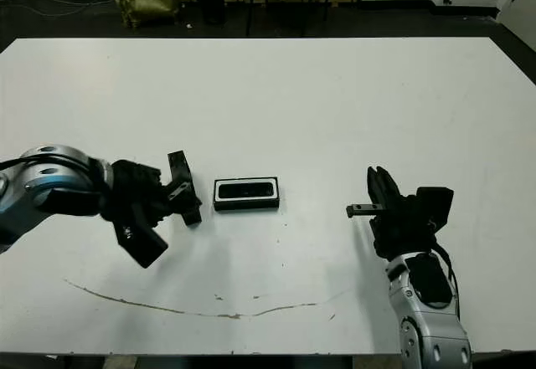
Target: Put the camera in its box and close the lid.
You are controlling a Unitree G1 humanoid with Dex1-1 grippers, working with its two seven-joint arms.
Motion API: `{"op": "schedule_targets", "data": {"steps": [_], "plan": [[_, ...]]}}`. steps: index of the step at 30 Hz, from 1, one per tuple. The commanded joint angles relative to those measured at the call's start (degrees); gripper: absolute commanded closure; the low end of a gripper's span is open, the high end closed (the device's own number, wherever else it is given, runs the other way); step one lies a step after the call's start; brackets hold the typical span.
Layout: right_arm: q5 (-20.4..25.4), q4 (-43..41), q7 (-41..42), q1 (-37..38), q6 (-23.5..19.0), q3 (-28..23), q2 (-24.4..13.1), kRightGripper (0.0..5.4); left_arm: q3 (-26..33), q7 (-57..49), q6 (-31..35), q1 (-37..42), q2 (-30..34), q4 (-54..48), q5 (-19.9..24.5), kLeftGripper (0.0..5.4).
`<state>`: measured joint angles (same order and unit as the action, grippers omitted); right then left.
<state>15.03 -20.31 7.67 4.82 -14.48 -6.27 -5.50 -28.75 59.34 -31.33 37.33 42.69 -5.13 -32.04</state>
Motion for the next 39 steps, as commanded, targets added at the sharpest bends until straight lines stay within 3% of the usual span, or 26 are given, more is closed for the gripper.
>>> {"op": "schedule_targets", "data": {"steps": [1, 6, 10, 13, 18, 22, 27, 39], "plan": [[-0.4, -0.6, -1.2, 0.7, -2.0, 0.4, 0.3, 5.38, -1.5, -2.9, -3.6, 2.6, -1.8, 4.0, -2.8, 5.40], [0.3, -0.6, -1.1, 0.9, -2.2, 0.4, 0.4, 5.38, -3.1, -7.4, -9.5, 5.4, -3.6, 7.4, -6.5, 5.40], [0.3, -1.2, -1.3, 1.1, -2.7, 0.6, 0.5, 5.38, -2.6, -5.6, -7.9, 5.1, -4.5, 4.5, -3.2, 5.40], [-0.2, -1.7, -1.6, 1.2, -3.2, 0.8, 0.4, 5.38, -1.1, -3.4, -4.3, 5.6, -4.6, -0.4, -1.3, 5.40], [1.0, -0.6, -0.4, 1.3, -2.2, 0.6, 0.8, 5.38, 5.1, 0.2, 7.5, 8.7, -3.0, -7.2, -5.5, 5.40], [0.8, -1.8, -1.3, 1.5, -3.8, 0.9, 0.9, 5.38, 10.7, -6.9, 11.0, 10.7, -0.2, -1.0, -10.7, 5.40], [0.3, -1.6, -0.8, 1.6, -3.4, 1.2, 0.5, 5.38, 14.6, -12.9, 15.6, 7.7, 2.3, 4.7, -12.3, 5.40], [-0.4, -0.6, 0.2, 1.4, -2.4, 1.1, 0.4, 5.38, 13.0, -8.1, 18.3, 0.3, 6.7, 6.8, -10.0, 5.40]]}}
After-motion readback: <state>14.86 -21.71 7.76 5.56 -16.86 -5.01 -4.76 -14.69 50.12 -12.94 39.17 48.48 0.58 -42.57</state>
